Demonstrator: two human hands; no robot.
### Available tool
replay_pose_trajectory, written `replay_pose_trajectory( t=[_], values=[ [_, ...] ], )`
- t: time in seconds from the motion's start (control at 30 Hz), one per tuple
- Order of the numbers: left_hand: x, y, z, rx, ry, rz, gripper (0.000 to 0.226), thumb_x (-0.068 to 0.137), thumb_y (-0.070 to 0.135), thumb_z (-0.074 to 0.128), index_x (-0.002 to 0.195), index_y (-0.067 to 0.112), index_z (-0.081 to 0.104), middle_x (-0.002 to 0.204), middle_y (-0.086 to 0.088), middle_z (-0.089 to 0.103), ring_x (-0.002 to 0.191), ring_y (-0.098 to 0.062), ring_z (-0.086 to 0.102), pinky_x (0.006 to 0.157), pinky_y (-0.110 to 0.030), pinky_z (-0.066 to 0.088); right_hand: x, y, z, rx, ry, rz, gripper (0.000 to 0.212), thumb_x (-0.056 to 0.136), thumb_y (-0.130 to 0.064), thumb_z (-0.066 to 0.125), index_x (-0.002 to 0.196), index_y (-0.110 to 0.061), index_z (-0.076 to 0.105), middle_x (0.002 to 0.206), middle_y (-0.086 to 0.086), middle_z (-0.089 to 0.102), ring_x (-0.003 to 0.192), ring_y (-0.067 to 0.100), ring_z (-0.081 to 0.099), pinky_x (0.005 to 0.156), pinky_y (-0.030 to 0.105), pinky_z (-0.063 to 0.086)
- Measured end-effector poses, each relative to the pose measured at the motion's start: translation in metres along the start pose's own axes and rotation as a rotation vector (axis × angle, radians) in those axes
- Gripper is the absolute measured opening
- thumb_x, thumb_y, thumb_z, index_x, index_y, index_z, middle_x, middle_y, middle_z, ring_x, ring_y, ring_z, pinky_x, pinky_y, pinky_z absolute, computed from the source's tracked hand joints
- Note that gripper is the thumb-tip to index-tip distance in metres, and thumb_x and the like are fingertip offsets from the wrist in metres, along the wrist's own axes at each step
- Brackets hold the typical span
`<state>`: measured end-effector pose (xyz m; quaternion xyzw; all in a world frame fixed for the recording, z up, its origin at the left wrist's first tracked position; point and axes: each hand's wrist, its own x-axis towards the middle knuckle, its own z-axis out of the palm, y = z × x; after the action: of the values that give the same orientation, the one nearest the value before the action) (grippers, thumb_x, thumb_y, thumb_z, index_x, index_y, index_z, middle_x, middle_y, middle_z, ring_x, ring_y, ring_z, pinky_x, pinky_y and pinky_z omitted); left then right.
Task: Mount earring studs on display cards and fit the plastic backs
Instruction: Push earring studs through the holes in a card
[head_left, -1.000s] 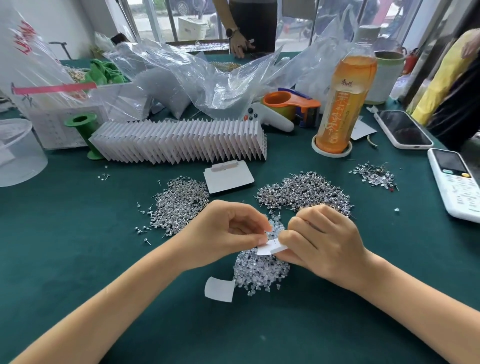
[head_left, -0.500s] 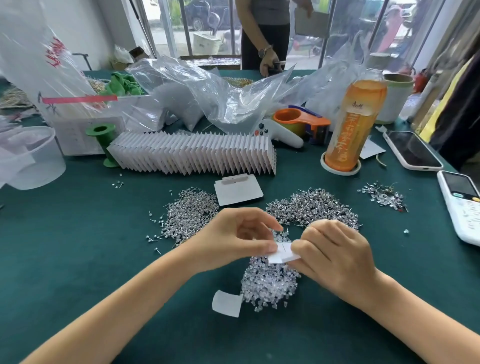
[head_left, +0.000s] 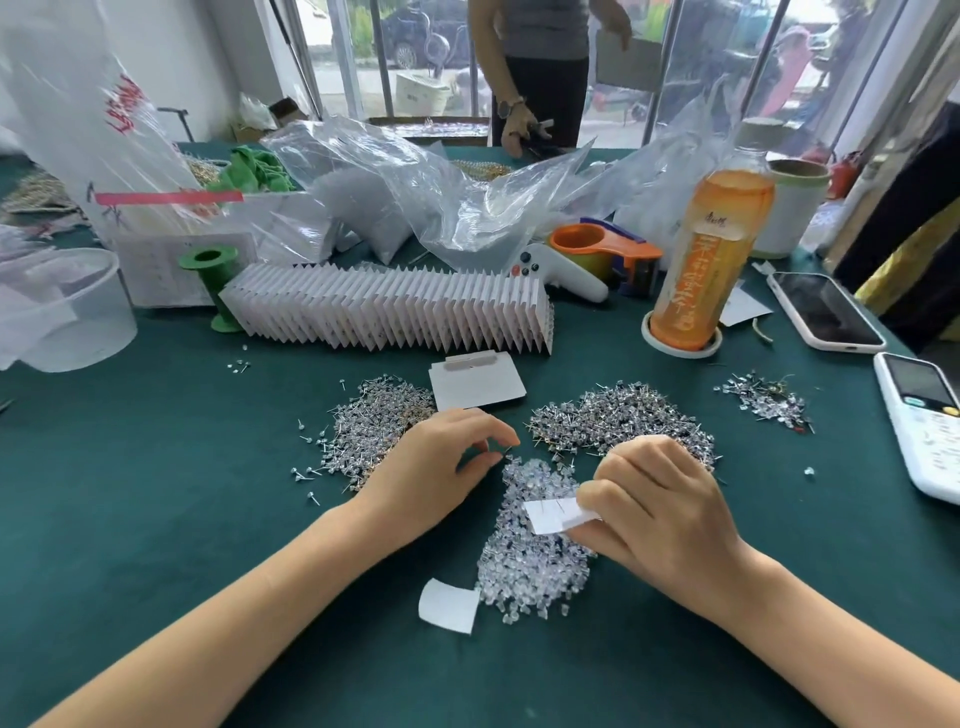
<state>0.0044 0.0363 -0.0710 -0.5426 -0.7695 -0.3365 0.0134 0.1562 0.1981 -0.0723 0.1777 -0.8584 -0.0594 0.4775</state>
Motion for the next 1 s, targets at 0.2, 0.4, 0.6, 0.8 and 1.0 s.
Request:
replay_pose_trajectory(
  t=[0.2,0.4,0.6,0.8,1.0],
  values=[
    [0.006,0.004,0.002,0.020,-0.014,0.085,0.016,0.082,0.006,0.071,0.095,0.015,0.072,0.089,0.007,0.069,0.087,-0.007,0.057,0.079,-0.015,0.046,0.001,0.001,-0.001,0.004,-0.016,0.001,0.028,0.097,-0.033,0.053,0.080,-0.014,0.042,0.064,0.002,0.059,0.073,0.018,0.046,0.067,0.030,0.044],
    [0.009,0.007,0.003,-0.103,0.044,0.006,0.022,0.081,0.001,0.070,0.098,0.014,0.069,0.088,0.010,0.067,0.080,0.007,0.059,0.076,-0.006,0.044,-0.004,0.006,-0.004,0.029,-0.024,0.025,0.028,0.098,-0.035,0.051,0.080,-0.014,0.042,0.065,0.002,0.058,0.074,0.018,0.045,0.069,0.027,0.043],
    [0.007,0.026,-0.002,-0.506,-0.047,-0.103,0.027,0.081,-0.006,0.068,0.099,0.015,0.068,0.082,0.006,0.068,0.080,-0.009,0.065,0.078,-0.021,0.051,-0.007,0.008,-0.003,0.024,-0.014,0.025,0.029,0.100,-0.035,0.048,0.081,-0.015,0.042,0.065,0.001,0.057,0.074,0.018,0.045,0.071,0.026,0.041],
    [0.002,0.041,-0.007,-0.817,-0.210,-0.218,0.025,0.080,-0.005,0.069,0.102,0.005,0.066,0.083,-0.004,0.070,0.080,-0.013,0.066,0.073,-0.022,0.052,-0.006,0.006,-0.002,0.007,-0.018,-0.018,0.027,0.097,-0.034,0.053,0.081,-0.014,0.045,0.066,0.000,0.059,0.076,0.017,0.047,0.073,0.027,0.042],
    [0.000,0.043,-0.008,-0.959,-0.219,-0.447,0.023,0.074,0.003,0.076,0.093,0.015,0.071,0.083,-0.004,0.073,0.079,-0.011,0.067,0.076,-0.021,0.054,-0.004,0.003,-0.001,-0.049,-0.024,-0.054,0.026,0.097,-0.031,0.052,0.080,-0.013,0.046,0.064,0.001,0.058,0.068,0.019,0.052,0.067,0.029,0.046]
  ],
)
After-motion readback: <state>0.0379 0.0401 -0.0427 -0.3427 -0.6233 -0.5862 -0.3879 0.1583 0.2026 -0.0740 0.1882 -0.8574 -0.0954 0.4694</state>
